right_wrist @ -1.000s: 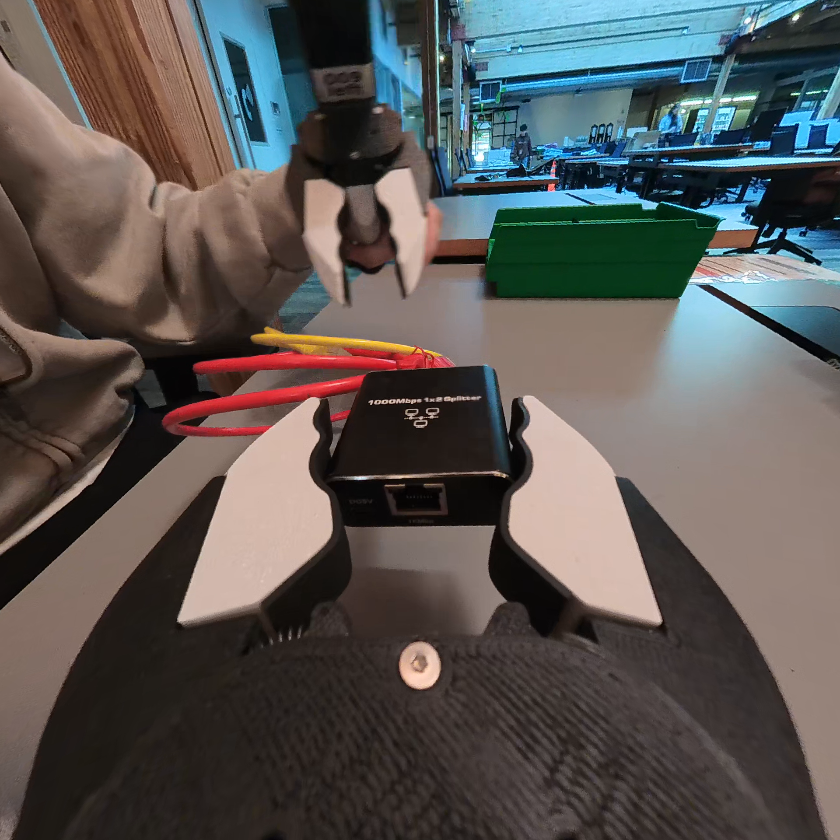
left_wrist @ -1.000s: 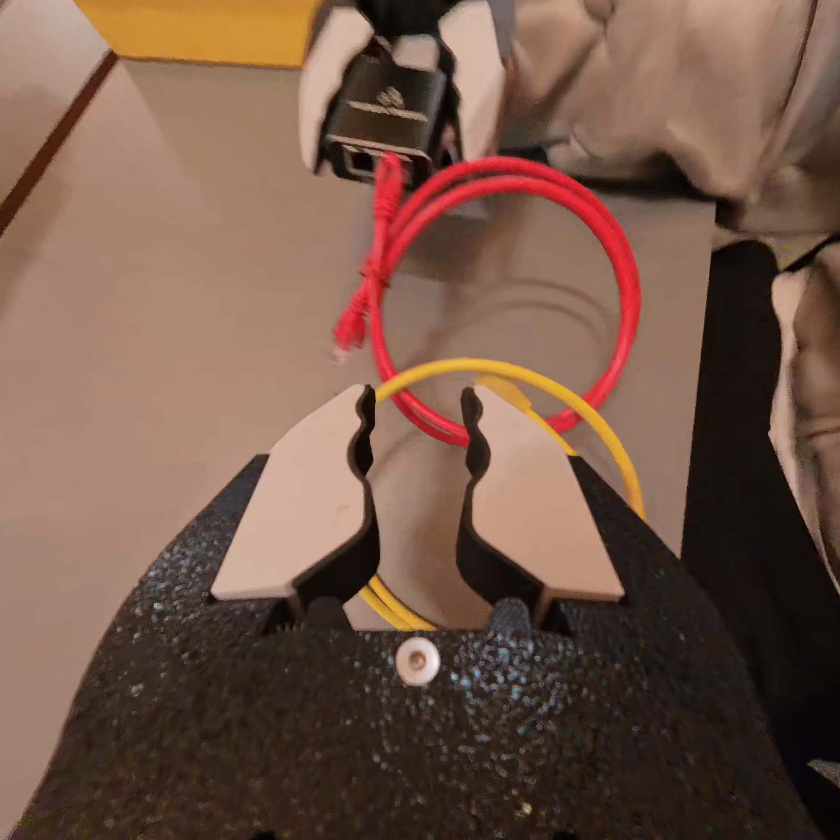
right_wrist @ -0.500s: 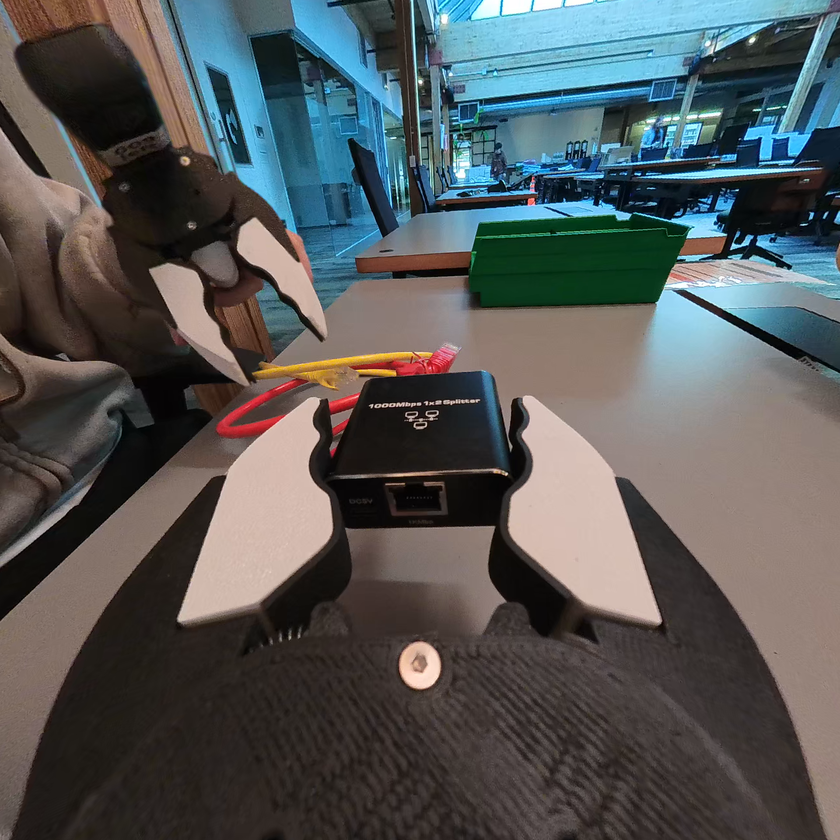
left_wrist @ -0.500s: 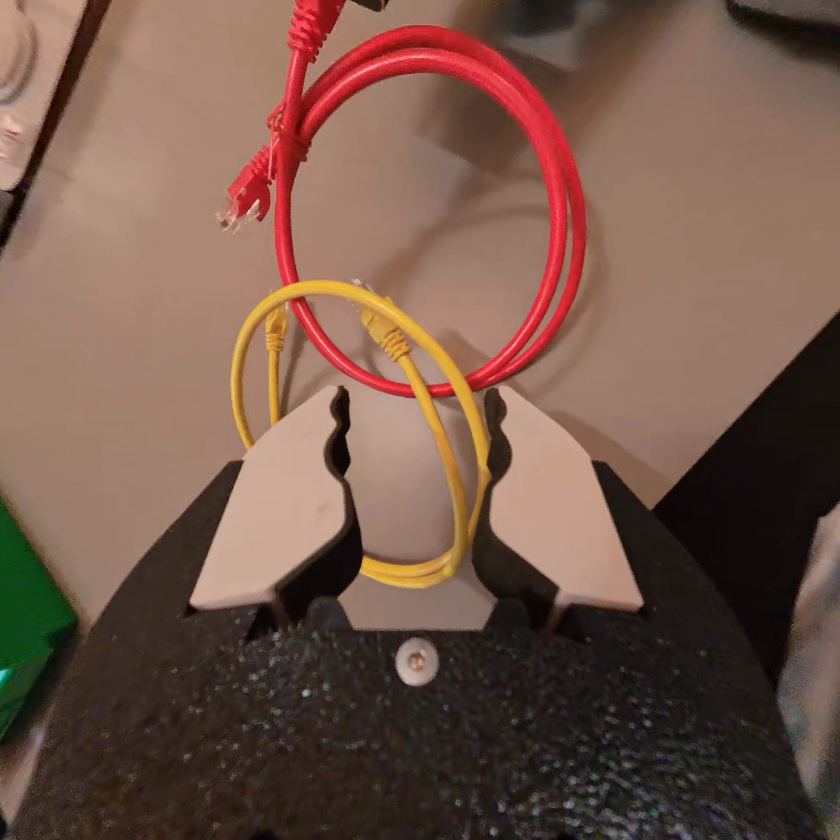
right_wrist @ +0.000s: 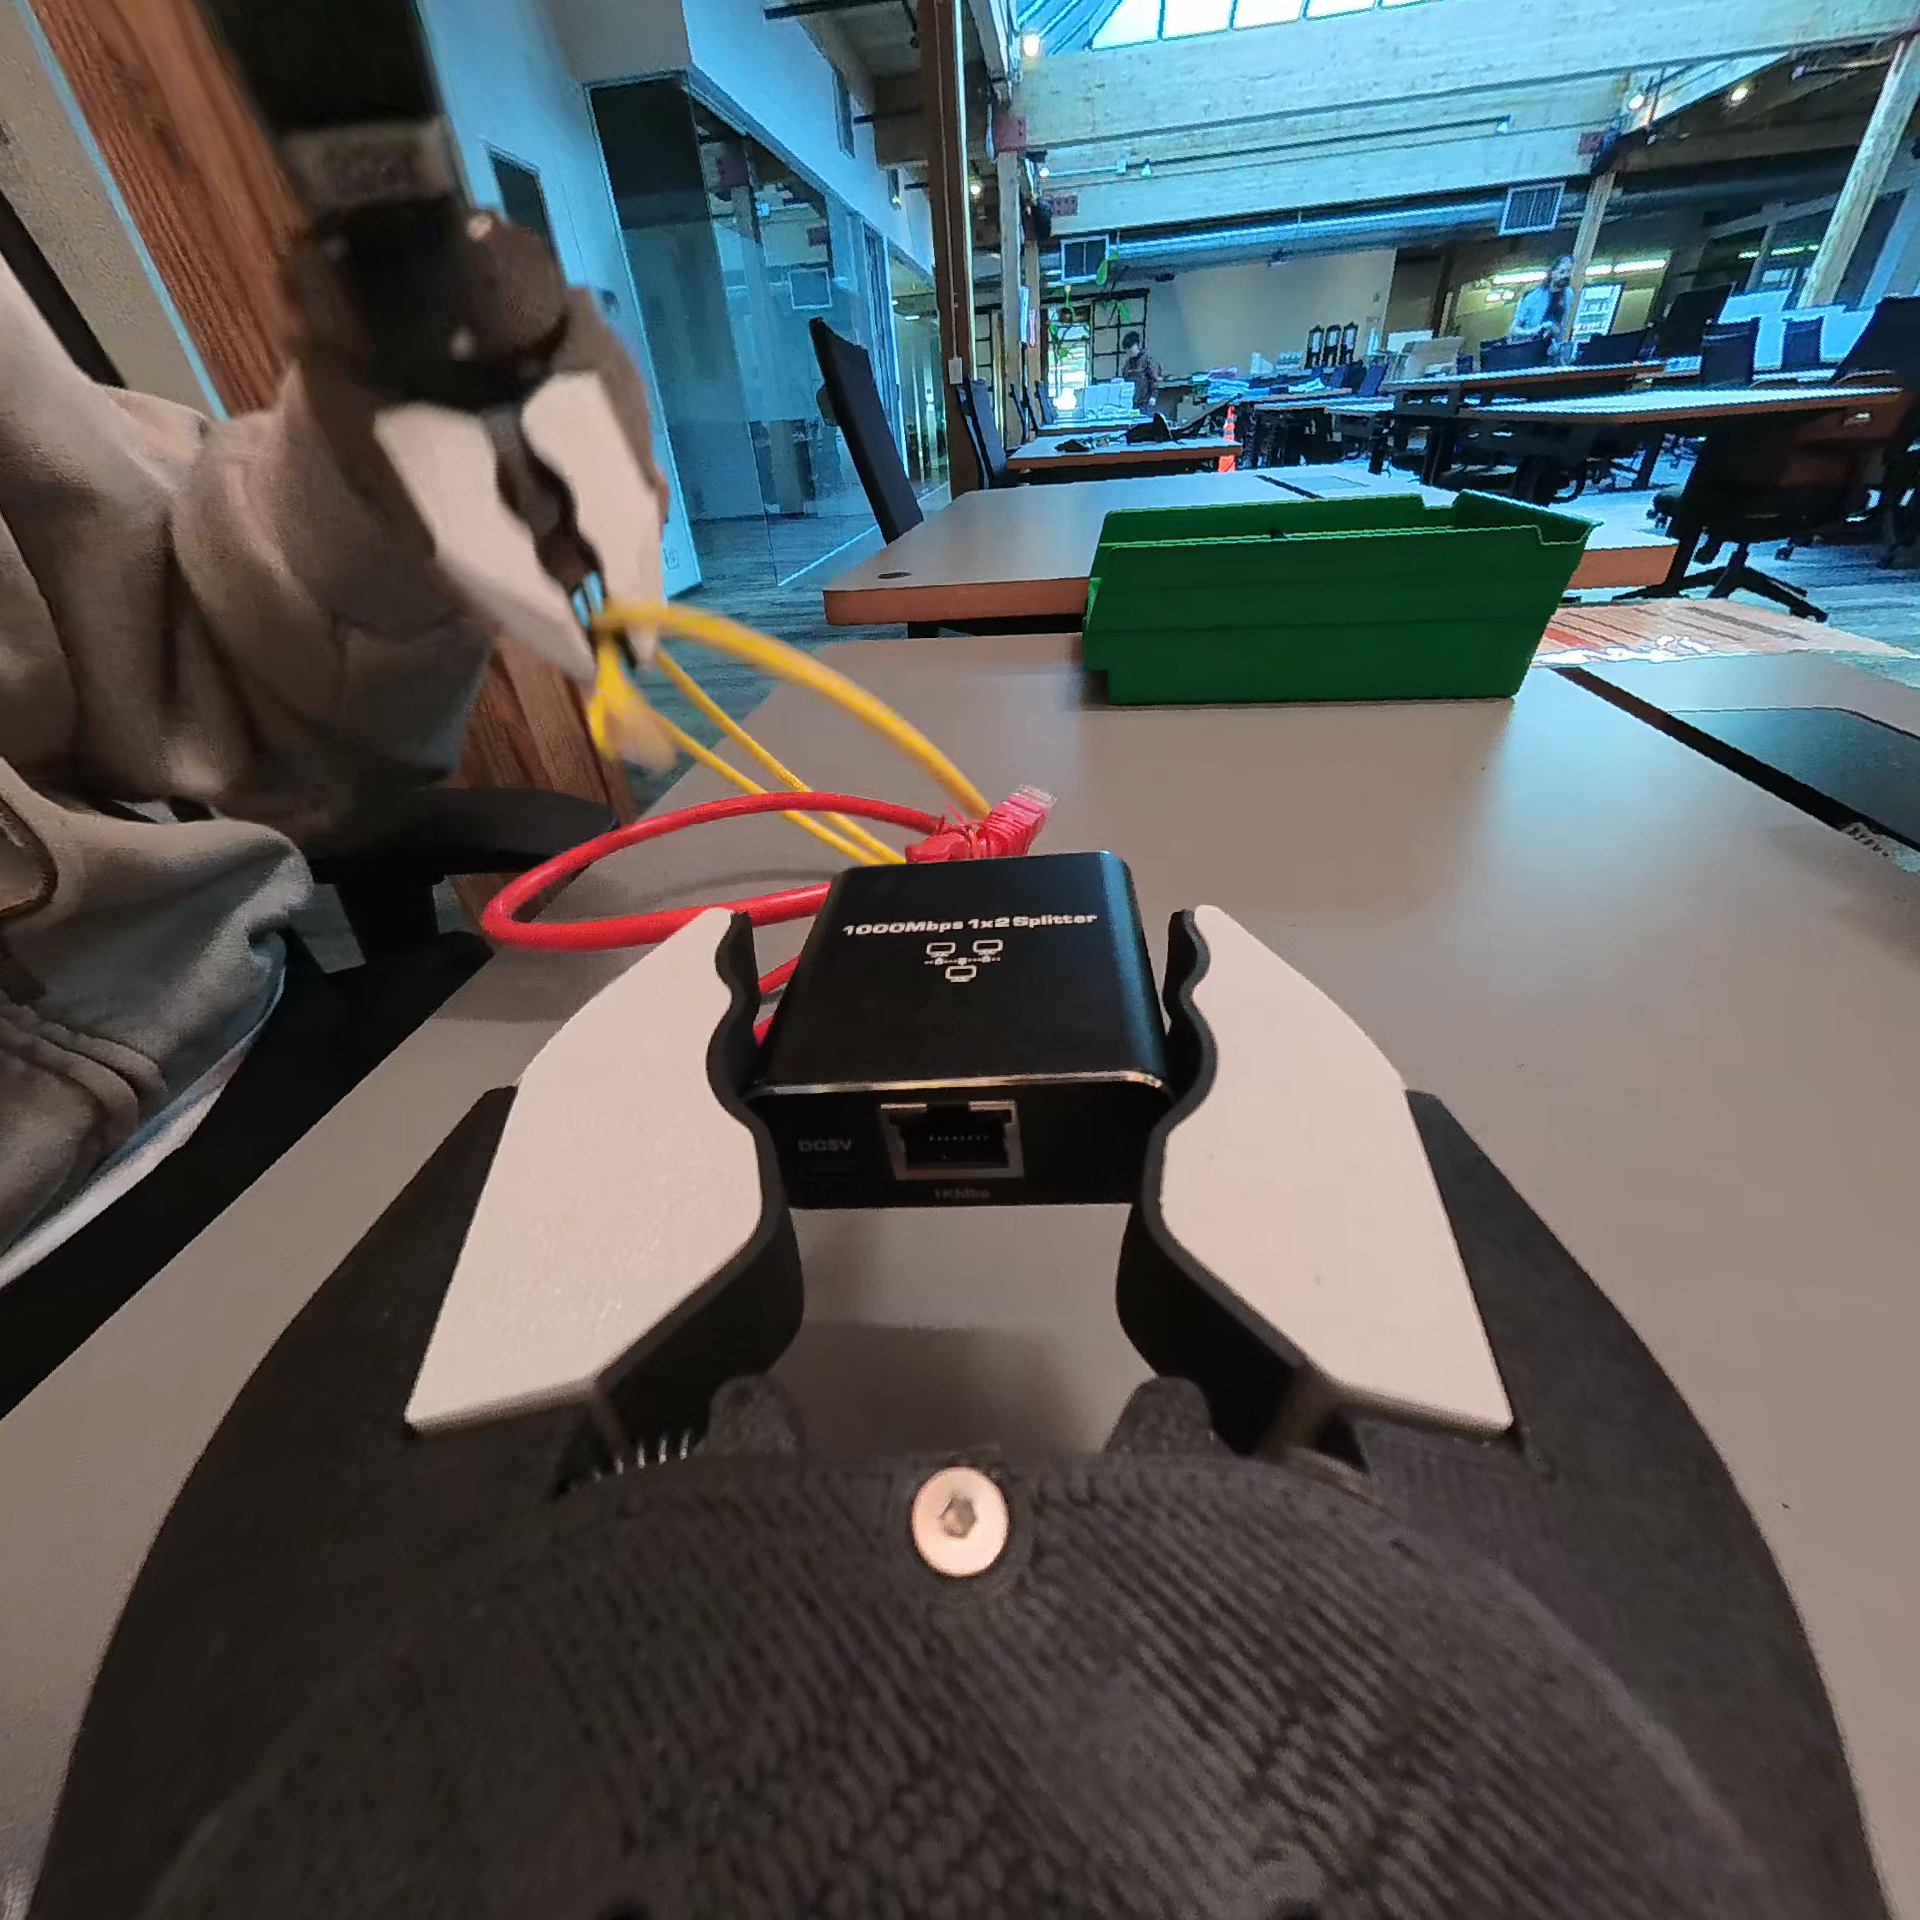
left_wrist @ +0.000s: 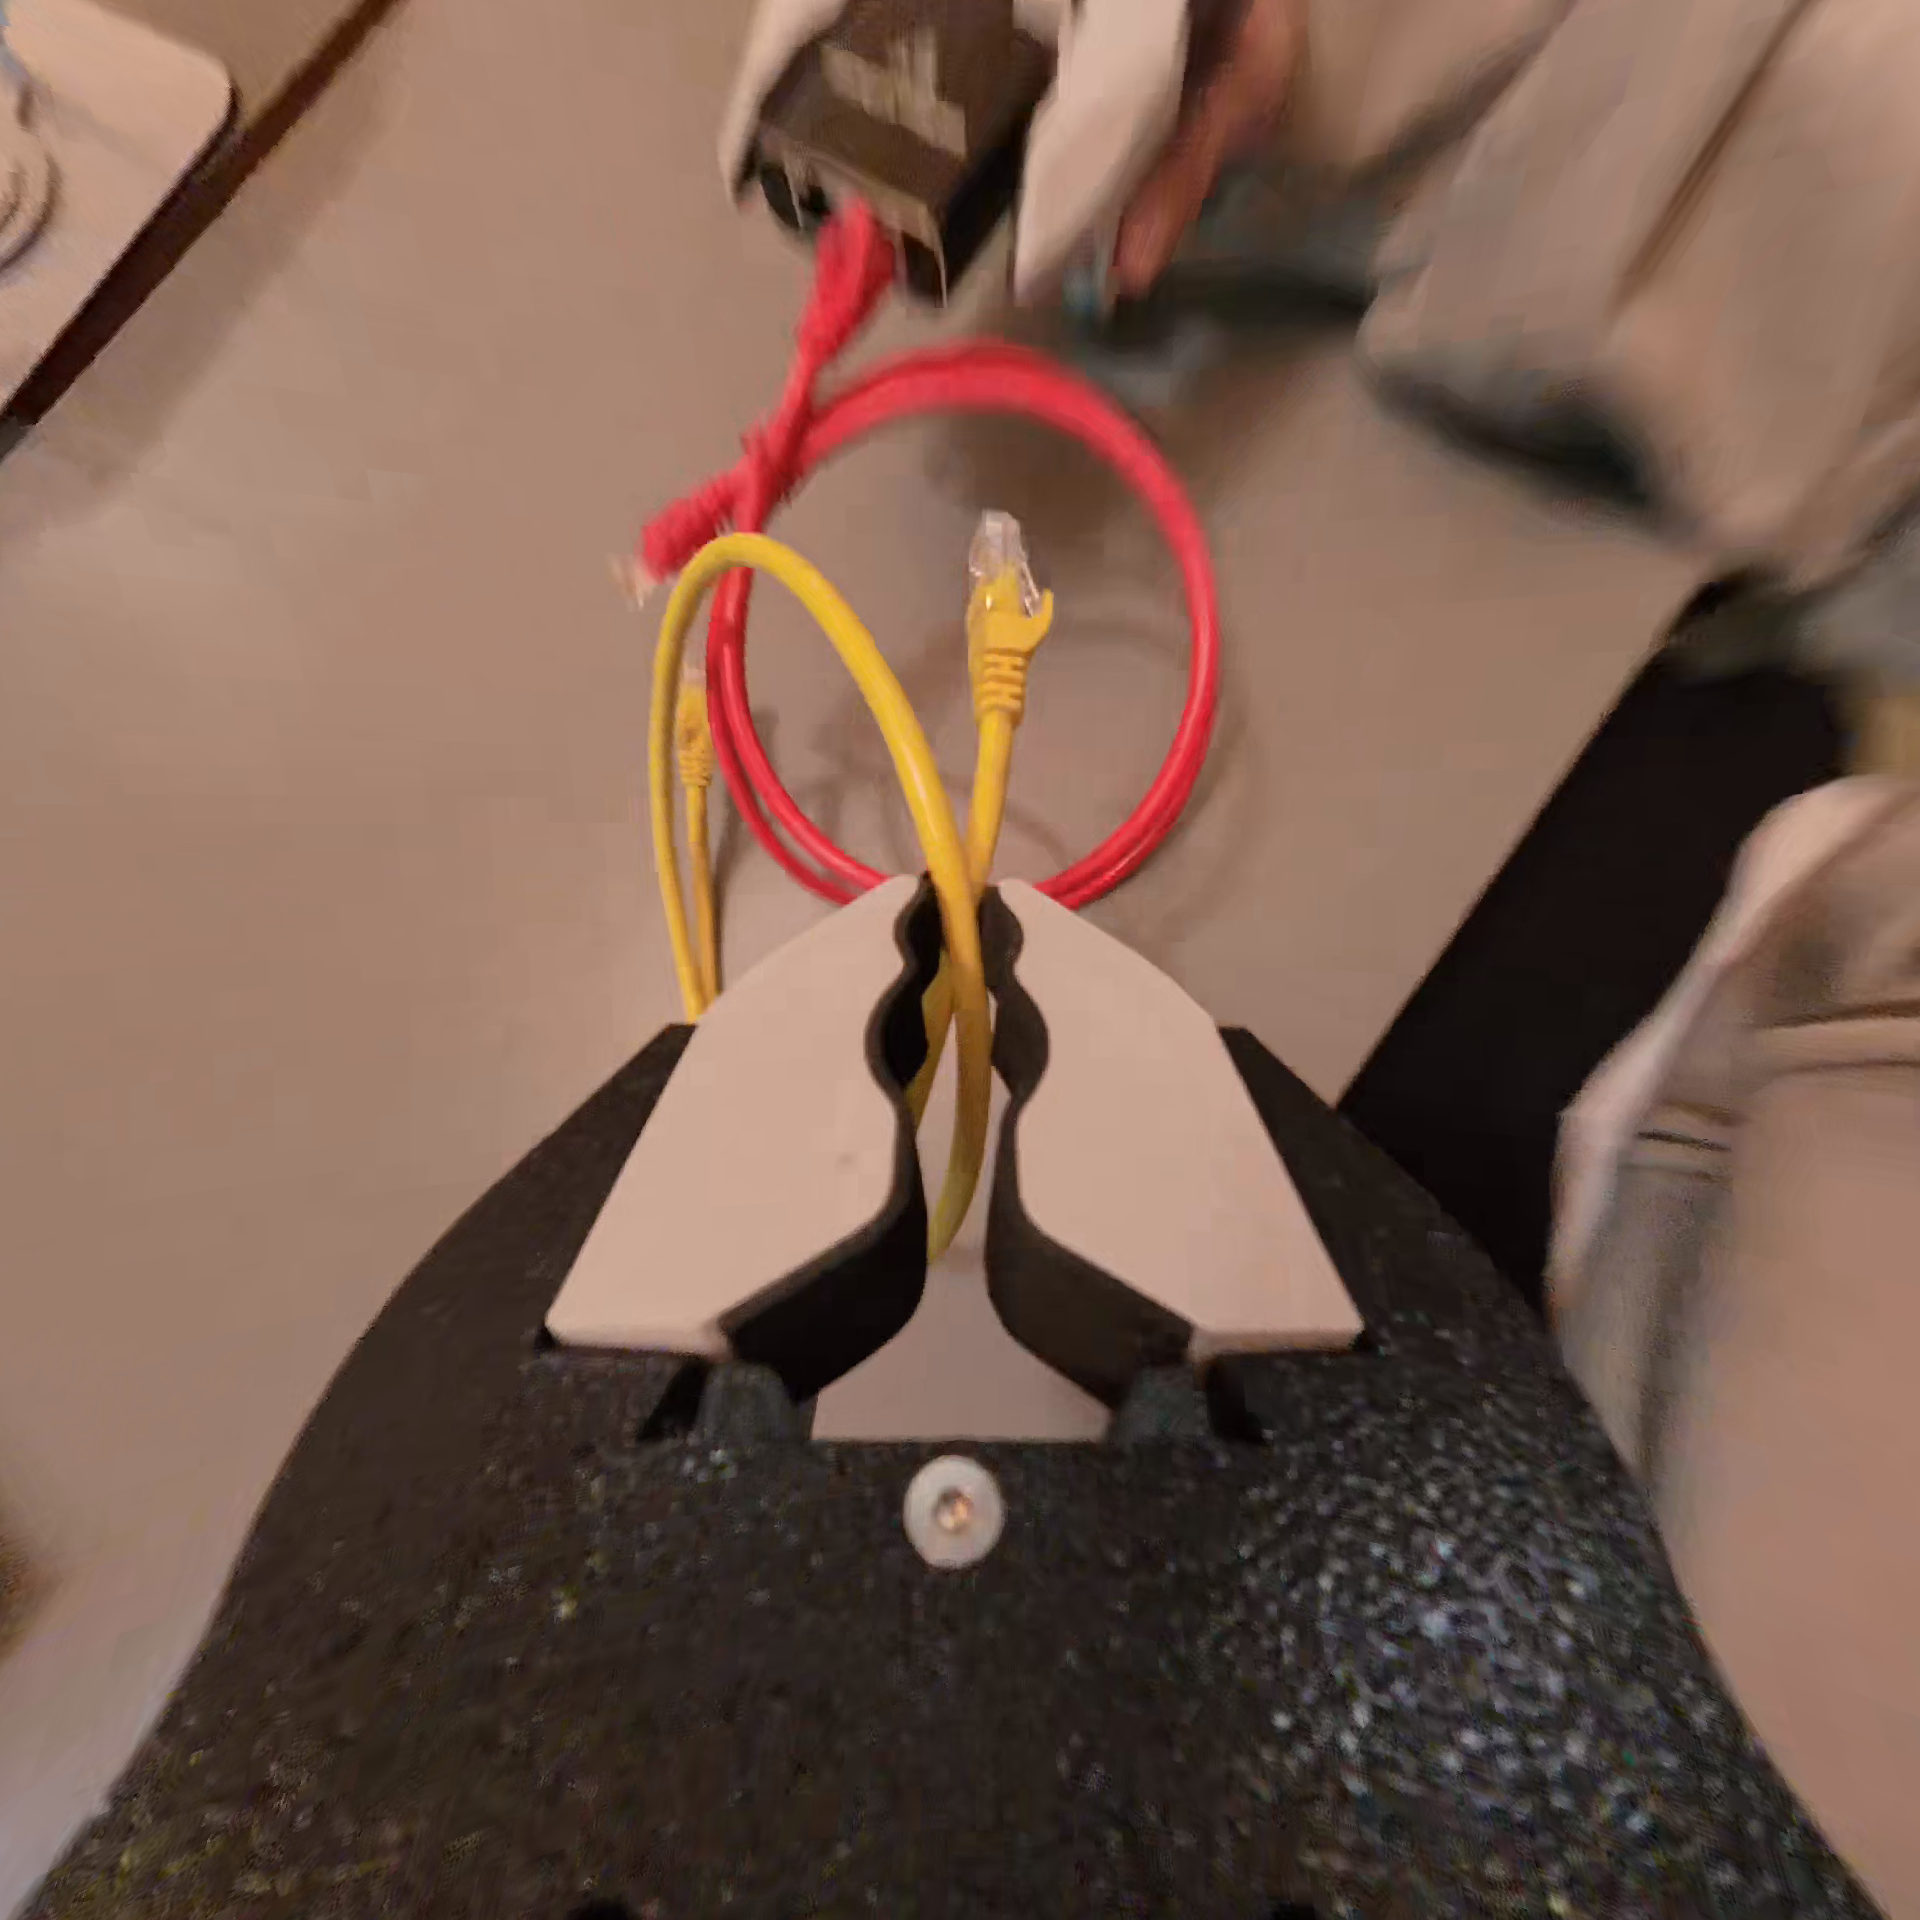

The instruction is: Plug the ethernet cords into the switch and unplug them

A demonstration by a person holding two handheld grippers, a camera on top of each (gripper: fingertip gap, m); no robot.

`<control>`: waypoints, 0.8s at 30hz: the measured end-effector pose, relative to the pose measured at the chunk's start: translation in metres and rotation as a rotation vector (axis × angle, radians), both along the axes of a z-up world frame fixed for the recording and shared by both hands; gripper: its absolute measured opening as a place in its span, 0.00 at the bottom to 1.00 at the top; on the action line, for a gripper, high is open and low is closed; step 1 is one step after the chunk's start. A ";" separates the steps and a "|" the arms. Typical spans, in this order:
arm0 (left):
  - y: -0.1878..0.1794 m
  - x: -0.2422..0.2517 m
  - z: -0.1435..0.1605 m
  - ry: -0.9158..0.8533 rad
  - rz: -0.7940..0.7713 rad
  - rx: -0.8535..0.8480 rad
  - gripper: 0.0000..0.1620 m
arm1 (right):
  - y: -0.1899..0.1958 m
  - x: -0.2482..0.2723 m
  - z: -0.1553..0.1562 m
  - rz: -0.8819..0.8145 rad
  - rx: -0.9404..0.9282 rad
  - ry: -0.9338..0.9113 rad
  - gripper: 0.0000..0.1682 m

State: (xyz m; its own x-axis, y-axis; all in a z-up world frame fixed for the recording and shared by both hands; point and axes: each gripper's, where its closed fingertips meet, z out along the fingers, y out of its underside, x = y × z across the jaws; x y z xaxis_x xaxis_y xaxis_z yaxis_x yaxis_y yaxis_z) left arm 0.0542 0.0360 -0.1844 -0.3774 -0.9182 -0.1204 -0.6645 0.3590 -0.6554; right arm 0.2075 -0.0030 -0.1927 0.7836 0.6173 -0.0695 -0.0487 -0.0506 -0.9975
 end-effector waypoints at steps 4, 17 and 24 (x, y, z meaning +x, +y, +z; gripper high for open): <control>0.011 -0.004 0.073 -0.038 -0.141 -0.537 0.04 | -0.001 -0.001 0.000 0.009 0.003 0.000 0.45; 0.171 0.062 -0.072 0.422 0.097 -0.845 0.06 | -0.002 -0.005 -0.002 0.029 0.000 -0.027 0.45; 0.189 0.101 -0.083 0.151 0.061 -0.228 0.12 | -0.003 -0.005 -0.001 0.038 0.001 -0.017 0.45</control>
